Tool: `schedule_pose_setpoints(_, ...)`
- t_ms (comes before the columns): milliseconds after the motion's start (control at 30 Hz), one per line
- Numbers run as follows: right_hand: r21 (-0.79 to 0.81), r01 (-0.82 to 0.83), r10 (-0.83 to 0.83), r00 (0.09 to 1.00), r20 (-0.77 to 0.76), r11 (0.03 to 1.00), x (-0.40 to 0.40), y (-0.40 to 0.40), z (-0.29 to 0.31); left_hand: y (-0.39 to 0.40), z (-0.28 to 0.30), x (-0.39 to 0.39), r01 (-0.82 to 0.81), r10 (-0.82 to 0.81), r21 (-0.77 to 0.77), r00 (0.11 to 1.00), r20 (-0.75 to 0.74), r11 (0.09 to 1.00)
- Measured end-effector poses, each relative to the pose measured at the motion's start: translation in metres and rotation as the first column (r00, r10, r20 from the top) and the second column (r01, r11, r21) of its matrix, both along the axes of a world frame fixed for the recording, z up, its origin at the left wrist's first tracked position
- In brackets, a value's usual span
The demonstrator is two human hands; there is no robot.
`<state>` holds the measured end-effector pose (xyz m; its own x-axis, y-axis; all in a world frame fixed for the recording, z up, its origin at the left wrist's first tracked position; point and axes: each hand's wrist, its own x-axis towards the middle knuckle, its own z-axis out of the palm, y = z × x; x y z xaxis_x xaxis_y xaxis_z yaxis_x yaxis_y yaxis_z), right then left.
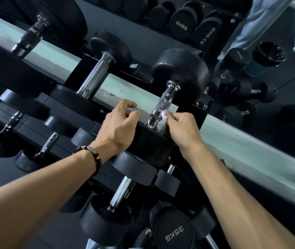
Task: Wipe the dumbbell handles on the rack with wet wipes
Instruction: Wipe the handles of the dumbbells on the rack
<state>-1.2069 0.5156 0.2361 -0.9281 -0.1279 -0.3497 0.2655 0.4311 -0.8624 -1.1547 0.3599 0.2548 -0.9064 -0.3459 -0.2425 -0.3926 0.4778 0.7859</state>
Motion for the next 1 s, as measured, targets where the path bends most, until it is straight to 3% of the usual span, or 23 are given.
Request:
schedule_pose_setpoints(67, -0.174, 0.169, -0.163, 0.985, 0.048, 0.97, -0.012, -0.007, -0.001, 0.0, -0.001, 0.0, 0.004, -0.004, -0.001, 1.0, -0.006, 1.0)
schedule_pose_setpoints(133, -0.298, 0.209, -0.17, 0.974, 0.151, 0.931, -0.013, -0.008, -0.007, 0.0, -0.002, -0.001, 0.004, -0.004, 0.003, 1.0, -0.005, 1.0)
schedule_pose_setpoints(267, -0.238, -0.08, 0.126, 0.975, 0.185, 0.968, 0.013, 0.006, -0.01, -0.001, 0.0, 0.0, 0.008, -0.008, 0.004, 1.0, 0.0, 1.0)
schedule_pose_setpoints(333, -0.286, 0.032, 0.036, 0.973, 0.229, 0.958, 0.002, 0.0, -0.004, -0.001, -0.001, -0.001, 0.011, -0.011, 0.002, 1.0, 0.0, 1.0)
schedule_pose_setpoints(433, -0.405, 0.314, -0.197, 0.931, 0.306, 0.858, -0.026, -0.013, -0.005, -0.001, -0.003, -0.002, 0.002, -0.002, -0.015, 1.0, 0.002, 1.0)
schedule_pose_setpoints(600, -0.371, 0.227, -0.059, 0.908, 0.414, 0.9, -0.015, -0.003, 0.001, -0.001, -0.001, -0.001, 0.018, -0.018, -0.019, 1.0, 0.008, 1.0)
schedule_pose_setpoints(733, -0.43, 0.379, -0.187, 0.886, 0.424, 0.819, -0.054, -0.013, -0.003, -0.001, -0.002, -0.001, 0.022, -0.022, -0.007, 1.0, -0.007, 1.0)
schedule_pose_setpoints(800, -0.389, 0.374, -0.191, 0.881, 0.433, 0.842, -0.051, -0.019, -0.008, -0.001, -0.001, -0.001, 0.02, -0.019, 0.005, 1.0, -0.009, 1.0)
schedule_pose_setpoints(900, -0.393, 0.293, -0.067, 0.866, 0.496, 0.872, -0.024, -0.009, -0.012, -0.001, -0.001, -0.001, 0.017, -0.017, 0.013, 1.0, -0.011, 1.0)
schedule_pose_setpoints(1000, -0.495, 0.356, -0.024, 0.83, 0.557, 0.792, -0.034, -0.003, -0.014, -0.001, -0.002, -0.001, 0.013, -0.013, 0.007, 1.0, -0.02, 1.0)
